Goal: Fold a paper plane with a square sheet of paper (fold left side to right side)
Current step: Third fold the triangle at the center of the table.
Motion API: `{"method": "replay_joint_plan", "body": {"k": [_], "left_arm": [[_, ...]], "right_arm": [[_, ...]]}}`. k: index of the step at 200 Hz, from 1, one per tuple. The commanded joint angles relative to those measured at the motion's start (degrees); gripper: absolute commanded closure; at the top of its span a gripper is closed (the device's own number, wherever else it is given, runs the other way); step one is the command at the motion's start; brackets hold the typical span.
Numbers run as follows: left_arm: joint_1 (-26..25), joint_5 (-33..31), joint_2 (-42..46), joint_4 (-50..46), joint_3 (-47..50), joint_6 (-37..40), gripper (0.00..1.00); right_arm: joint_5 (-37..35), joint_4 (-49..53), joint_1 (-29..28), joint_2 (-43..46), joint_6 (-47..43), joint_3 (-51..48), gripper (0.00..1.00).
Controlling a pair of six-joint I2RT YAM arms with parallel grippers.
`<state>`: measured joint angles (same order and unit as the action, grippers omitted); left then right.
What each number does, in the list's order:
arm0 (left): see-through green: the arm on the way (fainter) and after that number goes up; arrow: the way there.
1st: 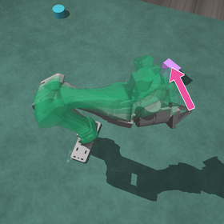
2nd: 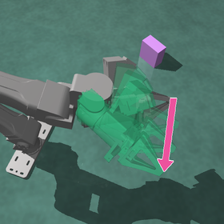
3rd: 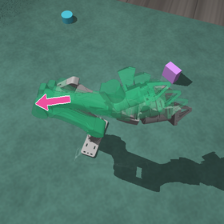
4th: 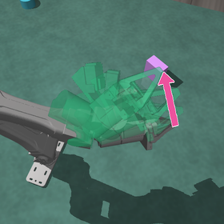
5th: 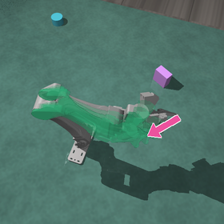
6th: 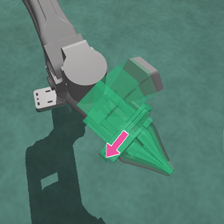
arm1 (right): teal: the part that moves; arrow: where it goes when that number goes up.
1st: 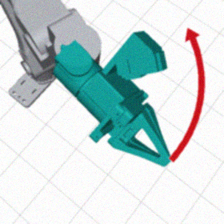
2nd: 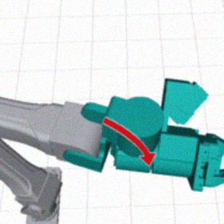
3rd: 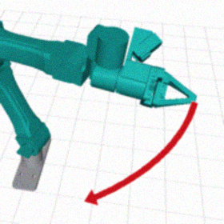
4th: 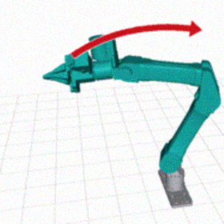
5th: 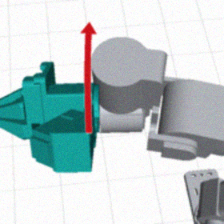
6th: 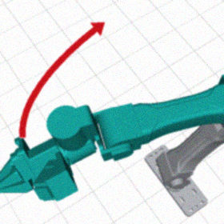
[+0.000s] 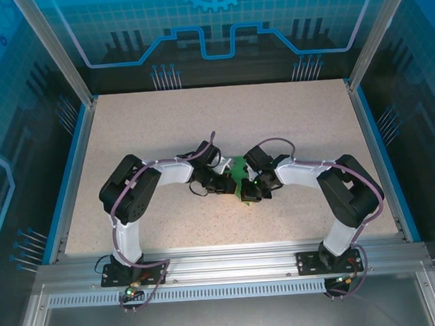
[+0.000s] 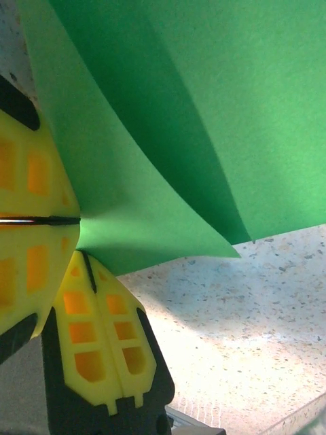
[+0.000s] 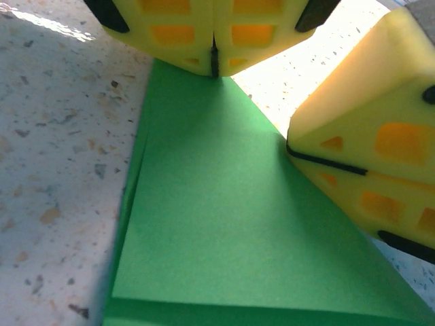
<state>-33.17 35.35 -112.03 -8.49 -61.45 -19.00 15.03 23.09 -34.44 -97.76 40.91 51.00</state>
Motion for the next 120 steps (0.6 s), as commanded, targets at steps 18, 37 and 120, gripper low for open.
{"method": "replay_joint_plan", "body": {"k": [18, 37, 120], "left_arm": [[-0.17, -2.57, -1.96, -0.9, -2.01, 2.7, 0.91], [-0.14, -4.1, -2.17, -1.09, -1.9, 3.05, 0.91], [2.88, -9.79, -1.62, -4.65, -2.49, 5.7, 0.93]], "right_arm": [[-3.0, 6.39, 0.52, -1.64, -1.1, -1.61, 1.0], [-2.98, 6.66, 0.51, -1.71, -1.26, -1.69, 1.0], [-3.23, 7.32, 0.61, -1.82, -1.62, -2.43, 1.0]]}}
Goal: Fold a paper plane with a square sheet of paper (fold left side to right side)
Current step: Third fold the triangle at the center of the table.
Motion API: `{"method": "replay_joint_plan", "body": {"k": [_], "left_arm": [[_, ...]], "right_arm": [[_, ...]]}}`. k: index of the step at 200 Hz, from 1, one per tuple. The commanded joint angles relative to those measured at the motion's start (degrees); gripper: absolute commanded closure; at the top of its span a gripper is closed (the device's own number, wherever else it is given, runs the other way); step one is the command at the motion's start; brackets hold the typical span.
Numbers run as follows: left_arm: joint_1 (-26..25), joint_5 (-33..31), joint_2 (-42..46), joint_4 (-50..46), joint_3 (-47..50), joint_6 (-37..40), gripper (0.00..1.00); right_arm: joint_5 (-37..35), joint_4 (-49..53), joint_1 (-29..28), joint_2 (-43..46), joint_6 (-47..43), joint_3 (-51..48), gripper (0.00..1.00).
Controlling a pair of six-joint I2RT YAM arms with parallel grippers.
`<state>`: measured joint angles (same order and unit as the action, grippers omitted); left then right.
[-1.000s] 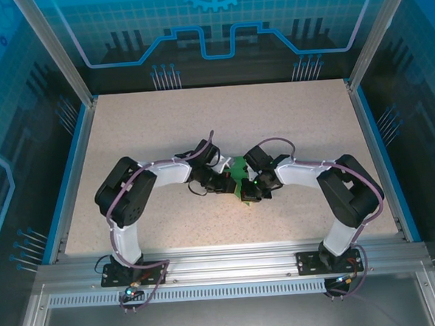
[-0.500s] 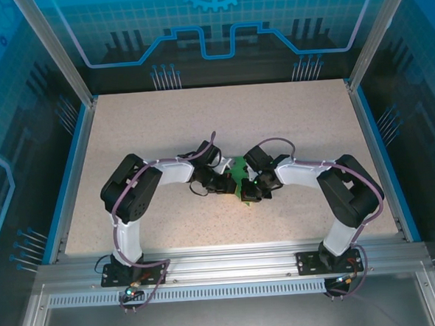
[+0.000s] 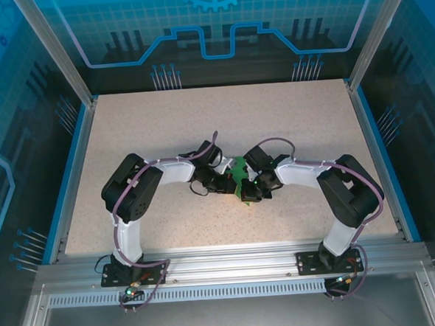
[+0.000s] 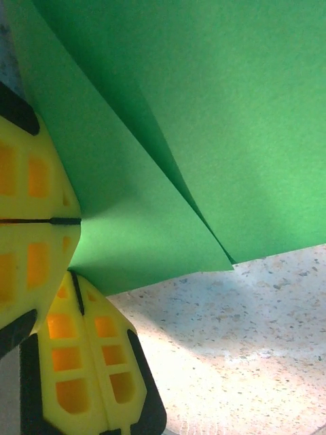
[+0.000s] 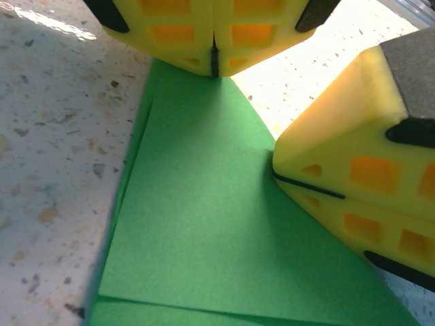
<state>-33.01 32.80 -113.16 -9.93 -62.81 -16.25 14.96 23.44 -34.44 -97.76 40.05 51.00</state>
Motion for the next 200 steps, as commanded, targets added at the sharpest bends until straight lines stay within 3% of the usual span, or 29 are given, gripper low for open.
{"method": "replay_joint_plan", "body": {"k": [1, 136, 162, 178, 200], "left_arm": [[2.75, -7.24, -0.48, -3.23, -1.17, 3.01, 0.93], [10.36, -10.42, 0.44, -9.03, -5.31, 7.06, 0.91], [10.65, -9.12, 3.83, -8.09, -4.22, 4.6, 0.83], [11.12, -8.64, 6.86, -7.01, -2.48, 1.8, 0.7], [12.02, -8.81, 11.71, -5.12, 0.93, -3.68, 0.53]], "right_arm": [[-3.13, 6.97, 0.6, -1.82, -0.77, -2.42, 1.0], [-2.38, 5.87, 0.55, -0.17, -0.68, -2.98, 1.0], [0.62, -1.14, 0.44, 2.37, -1.18, -4.1, 1.0], [1.11, -4.8, 0.42, 4.68, -2.99, -3.75, 1.0], [-2.67, -4.05, 0.43, 8.29, -7.57, -1.25, 0.84]]}}
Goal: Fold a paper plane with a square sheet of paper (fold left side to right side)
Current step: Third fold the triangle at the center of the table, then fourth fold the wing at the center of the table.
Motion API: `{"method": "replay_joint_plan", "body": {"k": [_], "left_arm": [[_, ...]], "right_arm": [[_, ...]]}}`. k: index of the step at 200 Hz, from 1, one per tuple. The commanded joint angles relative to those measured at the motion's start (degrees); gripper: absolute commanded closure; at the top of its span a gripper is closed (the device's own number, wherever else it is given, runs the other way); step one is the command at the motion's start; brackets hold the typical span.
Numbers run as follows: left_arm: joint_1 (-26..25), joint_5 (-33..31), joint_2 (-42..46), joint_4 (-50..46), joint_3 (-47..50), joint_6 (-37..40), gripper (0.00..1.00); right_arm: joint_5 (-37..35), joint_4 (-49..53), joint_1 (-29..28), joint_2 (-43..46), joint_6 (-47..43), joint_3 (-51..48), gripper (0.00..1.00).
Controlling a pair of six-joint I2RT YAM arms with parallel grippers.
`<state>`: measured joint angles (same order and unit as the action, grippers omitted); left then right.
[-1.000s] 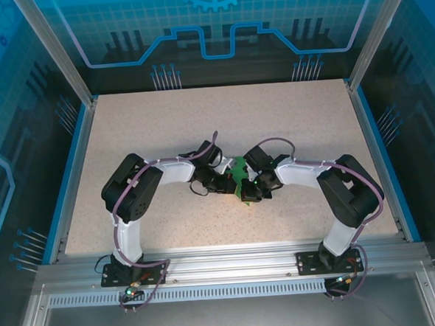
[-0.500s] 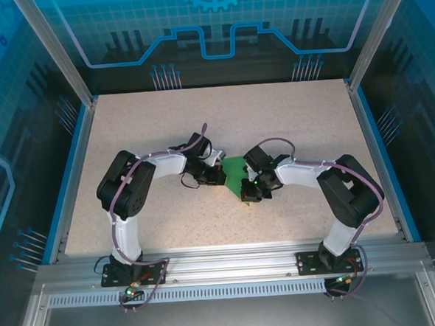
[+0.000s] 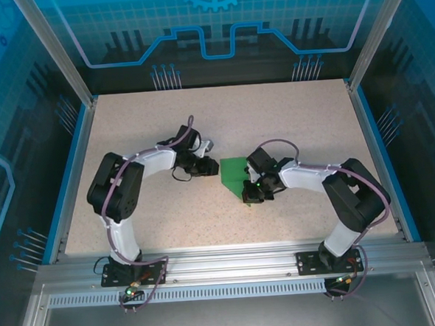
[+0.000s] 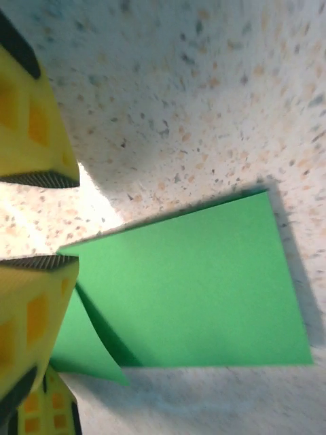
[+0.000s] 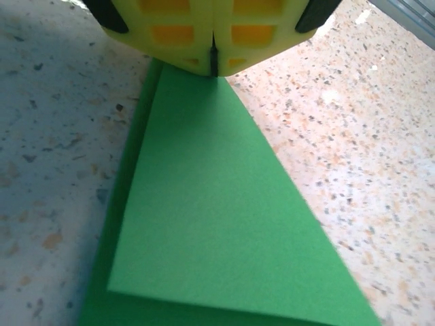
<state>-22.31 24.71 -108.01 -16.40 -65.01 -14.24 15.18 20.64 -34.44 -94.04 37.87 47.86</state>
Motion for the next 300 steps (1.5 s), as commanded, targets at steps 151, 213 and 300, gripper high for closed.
{"method": "replay_joint_plan", "body": {"k": [151, 213, 300], "left_arm": [[0.03, 8.38, 8.61, 11.11, 12.65, -25.56, 0.37], [-1.68, 8.51, 6.32, 9.69, 10.23, -25.49, 0.37], [-4.78, 10.86, 1.37, 9.72, 4.5, -25.4, 0.43]], "right_arm": [[0.36, -6.34, 5.27, -2.7, -21.26, 5.01, 0.44], [1.2, -5.37, 7.16, -2.09, -21.34, 4.1, 0.86], [1.56, -5.86, 8.07, -1.15, -20.73, 3.21, 0.88]]}}
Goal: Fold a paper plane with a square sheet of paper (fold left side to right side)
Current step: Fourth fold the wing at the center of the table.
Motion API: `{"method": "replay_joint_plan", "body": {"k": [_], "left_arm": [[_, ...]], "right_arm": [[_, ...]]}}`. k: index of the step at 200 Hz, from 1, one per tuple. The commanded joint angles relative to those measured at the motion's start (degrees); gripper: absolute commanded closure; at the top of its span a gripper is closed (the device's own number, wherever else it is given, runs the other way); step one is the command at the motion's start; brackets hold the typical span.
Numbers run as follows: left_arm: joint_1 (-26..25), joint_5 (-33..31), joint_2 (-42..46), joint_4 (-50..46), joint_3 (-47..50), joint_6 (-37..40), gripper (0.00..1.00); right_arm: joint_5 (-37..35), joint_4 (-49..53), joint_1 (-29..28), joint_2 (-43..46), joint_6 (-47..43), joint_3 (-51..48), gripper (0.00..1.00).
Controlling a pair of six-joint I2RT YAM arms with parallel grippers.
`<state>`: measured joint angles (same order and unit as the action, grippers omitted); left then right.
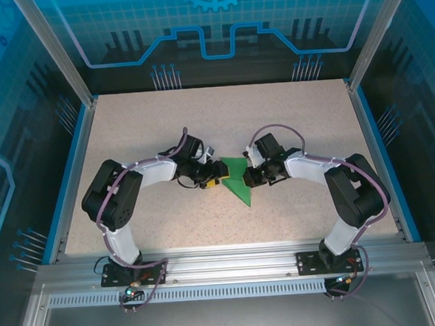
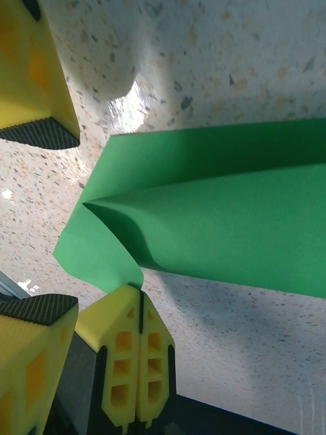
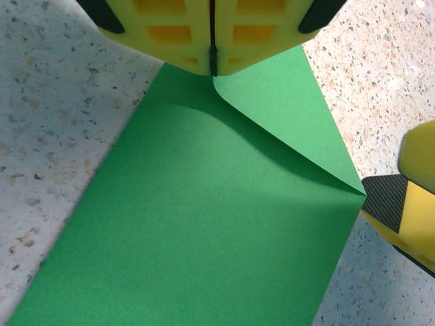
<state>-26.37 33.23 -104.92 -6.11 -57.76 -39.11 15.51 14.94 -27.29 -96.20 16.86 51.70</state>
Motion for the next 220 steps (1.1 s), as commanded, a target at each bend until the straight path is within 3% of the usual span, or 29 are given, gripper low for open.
{"method": "replay_joint_plan", "body": {"k": [1, 46, 92, 121, 153, 220], "left_arm": [[-0.75, 2.31, -1.79, -0.53, -2.82, -0.53, 0.43], [-1.49, 2.97, -2.66, -0.3, -5.31, -0.92, 0.64], [-1.51, 2.89, -2.05, -1.12, -6.62, -0.88, 0.64], [-1.67, 2.64, -1.71, -1.51, -6.92, -1.14, 0.68], [-1.74, 2.54, -1.79, -2.16, -7.62, -1.98, 0.75], [-2.28, 2.1, -2.5, -4.33, -9.75, -2.9, 0.81]], "right_arm": [[1.21, -0.12, 0.92, 1.02, 0.27, -0.64, 0.88], [-3.99, 0.76, 0.94, 6.93, 0.55, -2.58, 0.64], [-7.97, 3.74, -1.25, 15.3, 0.27, -5.6, 0.51], [-10.43, 3.12, -6.71, 17.38, 1.31, -7.3, 0.49], [-17.64, 2.73, -13.94, 12.36, 3.55, -5.84, 0.49], [-23.45, 4.22, -17.6, 4.31, 4.11, -1.61, 0.5]]}}
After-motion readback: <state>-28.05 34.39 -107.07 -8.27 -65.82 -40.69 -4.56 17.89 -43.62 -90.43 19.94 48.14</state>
